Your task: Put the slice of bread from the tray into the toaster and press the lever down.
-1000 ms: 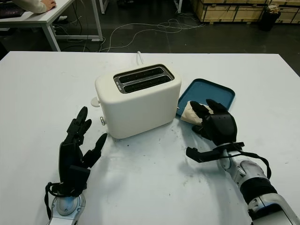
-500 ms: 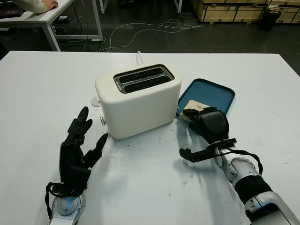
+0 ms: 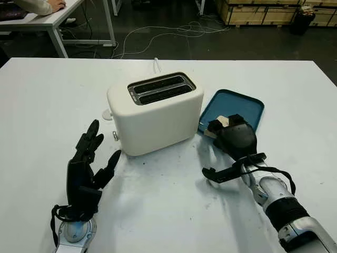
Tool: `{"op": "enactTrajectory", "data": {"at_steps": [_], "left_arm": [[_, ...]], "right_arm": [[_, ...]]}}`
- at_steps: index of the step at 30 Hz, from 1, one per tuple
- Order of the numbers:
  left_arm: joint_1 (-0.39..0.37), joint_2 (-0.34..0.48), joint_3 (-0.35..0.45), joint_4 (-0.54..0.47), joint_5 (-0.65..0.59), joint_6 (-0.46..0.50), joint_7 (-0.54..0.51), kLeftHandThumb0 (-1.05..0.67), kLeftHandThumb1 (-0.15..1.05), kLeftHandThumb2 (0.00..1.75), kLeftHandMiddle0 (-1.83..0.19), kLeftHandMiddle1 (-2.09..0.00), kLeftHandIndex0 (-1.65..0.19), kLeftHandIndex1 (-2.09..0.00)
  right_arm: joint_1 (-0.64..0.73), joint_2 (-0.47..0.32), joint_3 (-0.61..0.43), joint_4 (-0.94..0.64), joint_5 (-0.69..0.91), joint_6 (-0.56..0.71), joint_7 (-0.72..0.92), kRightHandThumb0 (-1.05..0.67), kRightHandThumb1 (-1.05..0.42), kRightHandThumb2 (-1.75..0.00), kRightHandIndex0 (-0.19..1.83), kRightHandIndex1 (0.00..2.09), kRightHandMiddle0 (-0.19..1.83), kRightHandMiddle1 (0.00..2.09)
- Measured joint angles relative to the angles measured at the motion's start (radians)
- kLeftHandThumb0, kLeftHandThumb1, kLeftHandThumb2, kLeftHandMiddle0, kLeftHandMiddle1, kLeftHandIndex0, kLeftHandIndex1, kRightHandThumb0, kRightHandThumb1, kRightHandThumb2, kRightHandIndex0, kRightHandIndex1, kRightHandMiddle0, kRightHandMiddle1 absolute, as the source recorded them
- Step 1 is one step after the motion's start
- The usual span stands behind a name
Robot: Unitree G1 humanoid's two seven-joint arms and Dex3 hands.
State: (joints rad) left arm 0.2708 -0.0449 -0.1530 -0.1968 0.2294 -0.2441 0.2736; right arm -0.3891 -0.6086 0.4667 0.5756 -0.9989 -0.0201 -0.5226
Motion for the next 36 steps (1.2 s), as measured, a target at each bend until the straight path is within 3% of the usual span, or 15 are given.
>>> {"op": "enactTrajectory", "data": {"at_steps": [4,7,12,16,24,31,36], "left_arm": [[0.000,0.000,0.002,0.000,0.000,-0.002,0.000,-0.59,0.92,0.29,0.00,-0.65,-0.24,0.00],[0.000,0.000,0.002,0.000,-0.001,-0.002,0.000,-0.58,0.92,0.29,0.00,-0.65,-0.25,0.00],[-0.001,0.000,0.001,0.000,0.000,-0.004,0.000,-0.58,0.92,0.30,0.00,-0.64,-0.24,0.00],[-0.001,0.000,0.001,0.000,-0.005,-0.004,-0.004,-0.58,0.92,0.30,0.00,-0.63,-0.24,0.00],[-0.005,0.000,0.000,0.003,-0.011,-0.007,-0.003,-0.58,0.92,0.28,0.00,-0.64,-0.24,0.00],[-0.015,0.000,0.000,0.014,-0.011,-0.007,-0.003,-0.56,0.92,0.29,0.00,-0.64,-0.23,0.00],[-0.027,-0.001,0.000,0.018,-0.011,-0.007,-0.002,-0.57,0.92,0.29,0.00,-0.64,-0.23,0.00]], "right_arm": [[0.002,0.001,0.006,0.079,0.000,-0.088,-0.197,-0.36,-0.92,-0.06,0.63,1.75,0.62,1.40],[-0.007,0.002,0.009,0.136,0.001,-0.161,-0.312,-0.32,-0.92,-0.14,0.64,1.75,0.57,1.47],[-0.025,0.001,-0.002,0.132,0.018,-0.257,-0.352,-0.25,-0.92,-0.11,0.63,1.75,0.48,1.61],[-0.014,-0.007,-0.065,0.041,0.105,-0.327,-0.286,-0.24,-0.92,-0.20,0.61,1.75,0.37,1.73],[0.024,-0.036,-0.181,-0.095,0.225,-0.393,-0.148,-0.25,-0.92,-0.18,0.66,1.75,0.47,1.71],[0.023,-0.036,-0.238,-0.067,0.313,-0.457,-0.057,-0.30,-0.92,-0.30,0.64,1.75,0.44,1.74],[-0.023,-0.068,-0.306,-0.030,0.490,-0.506,0.193,-0.33,-0.92,-0.33,0.61,1.75,0.41,1.74]]}}
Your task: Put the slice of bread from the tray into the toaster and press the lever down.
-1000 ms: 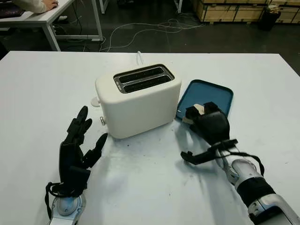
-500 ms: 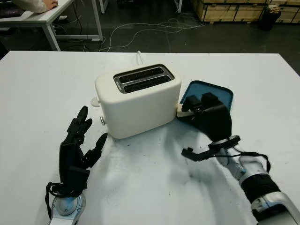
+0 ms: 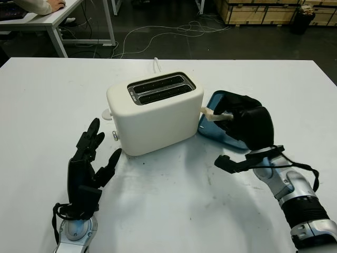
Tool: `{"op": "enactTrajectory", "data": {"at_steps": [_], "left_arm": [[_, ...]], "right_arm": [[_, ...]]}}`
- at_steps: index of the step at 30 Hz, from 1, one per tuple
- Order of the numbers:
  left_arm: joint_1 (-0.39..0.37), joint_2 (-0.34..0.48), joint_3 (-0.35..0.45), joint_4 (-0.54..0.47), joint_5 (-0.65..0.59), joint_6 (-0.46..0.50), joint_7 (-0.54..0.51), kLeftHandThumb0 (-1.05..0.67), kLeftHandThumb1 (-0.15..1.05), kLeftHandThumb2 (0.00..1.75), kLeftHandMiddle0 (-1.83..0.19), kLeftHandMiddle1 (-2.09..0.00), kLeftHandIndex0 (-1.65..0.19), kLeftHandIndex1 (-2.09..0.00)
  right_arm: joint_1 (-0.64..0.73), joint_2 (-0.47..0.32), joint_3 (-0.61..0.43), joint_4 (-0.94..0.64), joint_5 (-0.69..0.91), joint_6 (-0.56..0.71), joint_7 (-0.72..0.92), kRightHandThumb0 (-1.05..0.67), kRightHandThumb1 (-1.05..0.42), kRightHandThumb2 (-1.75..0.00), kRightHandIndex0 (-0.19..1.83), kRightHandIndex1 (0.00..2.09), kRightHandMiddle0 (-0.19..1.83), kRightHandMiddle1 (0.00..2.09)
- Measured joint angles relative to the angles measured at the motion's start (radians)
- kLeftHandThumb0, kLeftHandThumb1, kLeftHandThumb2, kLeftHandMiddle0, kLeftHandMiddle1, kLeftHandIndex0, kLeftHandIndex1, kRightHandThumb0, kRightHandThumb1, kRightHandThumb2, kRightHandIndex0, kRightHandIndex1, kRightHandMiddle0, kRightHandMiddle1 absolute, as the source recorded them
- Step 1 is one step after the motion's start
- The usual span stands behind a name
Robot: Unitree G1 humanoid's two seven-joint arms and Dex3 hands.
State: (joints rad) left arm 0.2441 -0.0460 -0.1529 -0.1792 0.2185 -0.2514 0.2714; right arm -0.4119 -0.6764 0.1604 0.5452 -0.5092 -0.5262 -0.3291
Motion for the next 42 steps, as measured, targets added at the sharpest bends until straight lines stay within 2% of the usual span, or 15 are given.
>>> {"op": "enactTrajectory", "data": {"at_steps": [6,11,15,22,26,31,34,39,42], "left_arm": [[-0.010,-0.001,-0.001,0.006,0.001,0.000,0.002,-0.59,0.92,0.30,0.00,-0.65,-0.23,0.00],[-0.021,-0.001,-0.001,0.005,0.000,0.004,0.002,-0.58,0.92,0.30,0.00,-0.65,-0.23,0.00],[-0.023,-0.001,0.000,0.005,0.011,0.010,0.009,-0.60,0.92,0.30,-0.01,-0.67,-0.25,-0.01],[-0.022,-0.001,0.000,0.002,0.012,0.016,0.016,-0.59,0.92,0.31,0.00,-0.66,-0.24,0.00],[-0.021,-0.001,0.000,0.001,0.012,0.017,0.019,-0.59,0.92,0.31,0.00,-0.66,-0.24,-0.01],[-0.020,-0.002,0.000,0.001,0.012,0.016,0.025,-0.59,0.92,0.30,0.00,-0.68,-0.25,-0.01],[-0.019,-0.001,0.000,0.001,0.013,0.016,0.031,-0.59,0.92,0.31,0.00,-0.68,-0.25,-0.01],[-0.018,-0.001,-0.001,0.001,0.030,0.016,0.039,-0.58,0.92,0.32,0.00,-0.67,-0.25,-0.01],[-0.018,-0.001,0.000,0.001,0.032,0.016,0.041,-0.59,0.92,0.30,0.00,-0.67,-0.25,-0.01]], "right_arm": [[-0.211,-0.099,-0.096,0.155,0.245,-0.041,0.410,-0.29,-0.92,-0.32,0.62,1.75,0.41,1.75],[-0.462,-0.105,-0.128,0.375,0.375,-0.072,0.724,-0.26,-0.92,-0.29,0.64,1.75,0.44,1.74],[-0.669,-0.097,-0.122,0.500,0.374,-0.063,0.838,-0.33,-0.92,-0.24,0.66,1.75,0.49,1.71],[-0.947,-0.028,-0.110,0.638,0.353,0.034,0.916,-0.28,-0.92,-0.17,0.79,1.75,0.61,1.75],[-1.021,0.045,-0.152,0.685,0.396,0.132,0.977,-0.25,-0.92,-0.17,0.92,1.75,0.76,1.75],[-1.074,0.119,-0.185,0.689,0.431,0.243,1.066,-0.31,-0.92,-0.13,1.05,1.75,0.86,1.75],[-1.092,0.158,-0.200,0.684,0.461,0.271,1.121,-0.32,-0.92,-0.17,1.09,1.75,0.89,1.75],[-1.100,0.222,-0.219,0.683,0.497,0.329,1.203,-0.50,-0.92,-0.12,1.15,1.75,0.98,1.75],[-1.101,0.249,-0.220,0.684,0.497,0.354,1.233,-0.44,-0.92,-0.12,1.17,1.75,1.00,1.75]]}}
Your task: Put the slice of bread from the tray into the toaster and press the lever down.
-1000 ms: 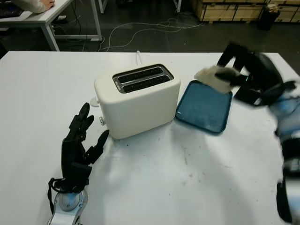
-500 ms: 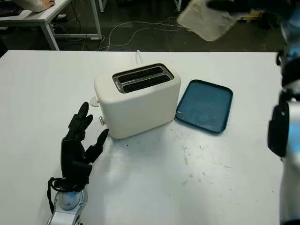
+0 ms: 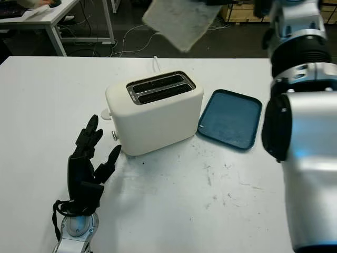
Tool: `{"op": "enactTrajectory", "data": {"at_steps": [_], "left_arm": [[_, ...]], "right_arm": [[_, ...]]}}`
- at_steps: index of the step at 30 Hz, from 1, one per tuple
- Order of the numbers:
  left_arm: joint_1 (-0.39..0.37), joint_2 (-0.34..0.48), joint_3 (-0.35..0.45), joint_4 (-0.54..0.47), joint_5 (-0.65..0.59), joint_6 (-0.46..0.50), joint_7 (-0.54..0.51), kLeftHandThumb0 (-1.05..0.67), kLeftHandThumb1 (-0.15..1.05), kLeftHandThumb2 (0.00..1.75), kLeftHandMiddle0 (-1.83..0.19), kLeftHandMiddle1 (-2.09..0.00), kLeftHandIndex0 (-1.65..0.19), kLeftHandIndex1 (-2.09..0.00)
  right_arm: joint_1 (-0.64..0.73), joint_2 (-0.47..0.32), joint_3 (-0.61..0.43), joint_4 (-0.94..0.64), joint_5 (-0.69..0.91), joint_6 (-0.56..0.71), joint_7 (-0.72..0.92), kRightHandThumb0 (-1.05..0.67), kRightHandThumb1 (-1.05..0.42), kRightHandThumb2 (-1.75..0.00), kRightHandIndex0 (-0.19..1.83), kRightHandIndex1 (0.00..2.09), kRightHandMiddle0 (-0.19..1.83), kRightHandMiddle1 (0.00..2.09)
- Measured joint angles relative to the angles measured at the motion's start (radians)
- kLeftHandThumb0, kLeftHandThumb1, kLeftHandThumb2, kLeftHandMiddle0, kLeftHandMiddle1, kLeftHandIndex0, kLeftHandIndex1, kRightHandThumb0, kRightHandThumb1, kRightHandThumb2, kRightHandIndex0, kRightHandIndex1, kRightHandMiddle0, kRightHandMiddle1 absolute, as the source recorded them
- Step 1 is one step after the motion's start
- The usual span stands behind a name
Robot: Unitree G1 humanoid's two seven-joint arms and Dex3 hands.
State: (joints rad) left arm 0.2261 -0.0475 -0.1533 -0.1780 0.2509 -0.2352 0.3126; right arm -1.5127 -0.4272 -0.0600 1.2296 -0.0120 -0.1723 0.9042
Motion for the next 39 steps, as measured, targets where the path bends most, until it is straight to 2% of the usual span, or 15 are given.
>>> {"op": "enactTrajectory", "data": {"at_steps": [3,7,14,16,21,32,39], "left_arm": [[0.000,0.000,0.001,0.002,0.000,-0.001,0.007,-0.61,0.92,0.30,0.00,-0.68,-0.25,-0.01],[0.000,0.000,0.001,0.002,0.002,-0.001,0.011,-0.61,0.92,0.30,0.00,-0.68,-0.25,-0.01],[0.000,0.000,0.001,0.004,0.010,-0.011,0.024,-0.62,0.92,0.31,0.00,-0.68,-0.25,-0.01],[0.000,0.000,0.001,0.010,0.010,-0.020,0.027,-0.61,0.92,0.31,0.00,-0.68,-0.25,-0.01],[0.000,0.000,0.001,0.023,0.012,-0.029,0.030,-0.59,0.92,0.31,-0.01,-0.67,-0.25,-0.01],[0.000,0.000,0.002,0.027,0.013,-0.046,0.041,-0.59,0.92,0.31,0.00,-0.65,-0.24,0.00],[0.000,0.000,0.004,0.040,0.013,-0.054,0.041,-0.60,0.92,0.30,-0.01,-0.64,-0.24,0.00]], "right_arm": [[-0.001,0.024,-0.001,0.011,0.001,0.069,0.028,-0.40,-0.92,-0.14,1.17,1.75,1.00,1.75],[0.000,0.038,0.019,0.012,-0.007,0.067,0.051,-0.42,-0.92,-0.21,1.14,1.75,0.96,1.75],[0.030,0.040,0.052,0.031,-0.027,0.016,0.068,-0.43,-0.92,-0.19,1.07,1.75,0.90,1.75],[0.040,0.041,0.060,0.038,-0.042,0.008,0.067,-0.50,-0.92,-0.14,1.07,1.75,0.91,1.75],[0.064,0.051,0.065,0.048,-0.050,-0.035,0.064,-0.55,-0.92,-0.14,1.07,1.75,0.91,1.75],[0.081,0.057,0.093,0.057,-0.107,-0.100,0.000,-0.45,-0.92,-0.23,1.09,1.75,0.91,1.75],[0.108,0.060,0.111,0.061,-0.137,-0.134,-0.037,-0.46,-0.92,-0.23,1.08,1.75,0.91,1.75]]}}
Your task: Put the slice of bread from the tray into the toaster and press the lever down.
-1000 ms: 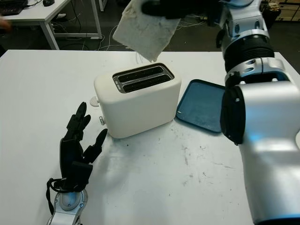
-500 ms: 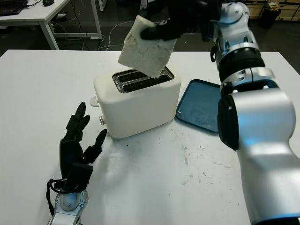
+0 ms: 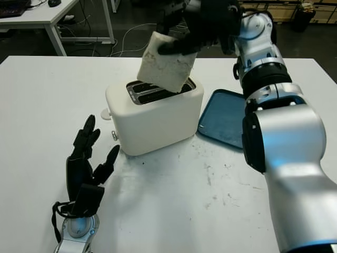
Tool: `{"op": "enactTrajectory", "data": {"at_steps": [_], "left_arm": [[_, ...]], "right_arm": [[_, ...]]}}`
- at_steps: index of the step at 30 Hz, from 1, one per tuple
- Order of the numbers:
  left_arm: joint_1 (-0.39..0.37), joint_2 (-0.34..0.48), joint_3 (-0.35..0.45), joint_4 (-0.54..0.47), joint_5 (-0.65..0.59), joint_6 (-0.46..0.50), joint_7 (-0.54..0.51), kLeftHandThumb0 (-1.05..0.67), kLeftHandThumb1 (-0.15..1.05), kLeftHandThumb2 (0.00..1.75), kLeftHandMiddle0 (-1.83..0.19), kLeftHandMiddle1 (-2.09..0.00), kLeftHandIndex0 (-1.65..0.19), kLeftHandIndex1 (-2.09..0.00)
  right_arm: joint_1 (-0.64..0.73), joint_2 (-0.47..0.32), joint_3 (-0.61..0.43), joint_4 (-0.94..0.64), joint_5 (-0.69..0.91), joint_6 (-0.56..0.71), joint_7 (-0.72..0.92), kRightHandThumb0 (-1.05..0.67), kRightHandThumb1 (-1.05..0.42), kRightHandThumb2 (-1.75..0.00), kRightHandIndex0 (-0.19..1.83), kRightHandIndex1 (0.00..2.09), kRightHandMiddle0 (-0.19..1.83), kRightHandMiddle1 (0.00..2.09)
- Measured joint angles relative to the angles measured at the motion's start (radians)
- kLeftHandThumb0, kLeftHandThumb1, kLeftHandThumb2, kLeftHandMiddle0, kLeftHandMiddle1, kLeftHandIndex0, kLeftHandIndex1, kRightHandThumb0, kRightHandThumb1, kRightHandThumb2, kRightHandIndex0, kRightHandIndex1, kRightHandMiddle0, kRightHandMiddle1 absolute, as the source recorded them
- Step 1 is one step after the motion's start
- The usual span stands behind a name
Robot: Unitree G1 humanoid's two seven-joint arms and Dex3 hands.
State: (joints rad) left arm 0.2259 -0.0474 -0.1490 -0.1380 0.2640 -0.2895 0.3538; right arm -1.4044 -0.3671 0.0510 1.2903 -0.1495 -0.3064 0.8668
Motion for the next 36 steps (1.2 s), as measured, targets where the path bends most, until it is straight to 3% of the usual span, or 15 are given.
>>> {"op": "enactTrajectory", "data": {"at_steps": [22,26,36], "left_arm": [[0.003,0.000,0.001,0.013,0.009,-0.014,0.010,-0.60,0.92,0.30,-0.01,-0.64,-0.24,-0.01],[0.003,0.000,0.001,0.013,0.011,-0.013,0.011,-0.60,0.92,0.31,-0.02,-0.63,-0.24,-0.01],[-0.001,0.000,0.002,0.020,0.004,-0.014,0.017,-0.62,0.92,0.29,-0.02,-0.63,-0.24,-0.01]], "right_arm": [[0.015,0.029,0.049,0.004,-0.050,-0.055,-0.018,-0.56,-0.92,-0.19,1.08,1.75,0.92,1.75],[0.014,0.017,0.080,0.004,-0.087,-0.065,-0.016,-0.48,-0.92,-0.20,1.04,1.75,0.86,1.75],[-0.056,-0.031,0.078,0.013,-0.101,-0.071,0.068,-0.57,-0.92,-0.15,1.00,1.75,0.82,1.75]]}}
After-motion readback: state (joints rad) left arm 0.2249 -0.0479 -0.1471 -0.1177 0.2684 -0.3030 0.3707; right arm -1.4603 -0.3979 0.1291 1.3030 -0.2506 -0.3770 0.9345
